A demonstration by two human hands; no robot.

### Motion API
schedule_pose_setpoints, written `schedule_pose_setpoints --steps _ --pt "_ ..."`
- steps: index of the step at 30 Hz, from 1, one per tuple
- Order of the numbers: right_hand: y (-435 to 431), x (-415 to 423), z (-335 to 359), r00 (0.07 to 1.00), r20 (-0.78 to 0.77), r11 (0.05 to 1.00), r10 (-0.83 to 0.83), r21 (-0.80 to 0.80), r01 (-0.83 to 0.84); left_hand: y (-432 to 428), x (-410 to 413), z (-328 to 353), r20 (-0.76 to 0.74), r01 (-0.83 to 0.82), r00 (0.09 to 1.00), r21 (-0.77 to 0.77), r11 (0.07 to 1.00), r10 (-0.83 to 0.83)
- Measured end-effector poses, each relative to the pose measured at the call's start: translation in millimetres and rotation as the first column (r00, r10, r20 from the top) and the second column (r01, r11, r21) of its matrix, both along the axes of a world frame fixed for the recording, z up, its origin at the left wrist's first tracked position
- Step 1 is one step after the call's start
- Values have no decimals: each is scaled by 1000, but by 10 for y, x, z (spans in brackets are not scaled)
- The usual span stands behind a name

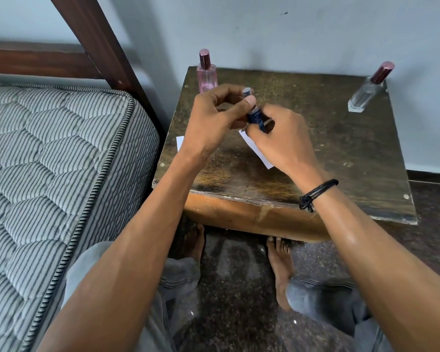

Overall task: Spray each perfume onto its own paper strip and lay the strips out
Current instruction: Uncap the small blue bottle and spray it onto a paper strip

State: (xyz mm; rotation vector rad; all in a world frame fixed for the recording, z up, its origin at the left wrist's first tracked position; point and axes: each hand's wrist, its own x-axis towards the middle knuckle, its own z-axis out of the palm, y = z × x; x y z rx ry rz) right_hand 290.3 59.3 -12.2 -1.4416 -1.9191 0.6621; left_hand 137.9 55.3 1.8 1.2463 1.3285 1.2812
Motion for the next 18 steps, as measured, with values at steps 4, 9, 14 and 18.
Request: schedule_pose_setpoints --steps 4,9,14,18 --pt "-48 -8 20 997 1 996 72 52 -72 -15 5 10 22 -6 1000 -2 1000 6" --pt "-50 -21 -3 991 50 991 120 47 -123 -7 -49 4 11 -33 999 -5 999 33" --pt "-52 -22 -6 986 106 991 126 32 -130 8 -96 4 -35 -46 998 5 999 47" --pt "-49 -20 -14 990 89 993 112 39 -116 5 -121 11 -74 -17 997 37 999 19"
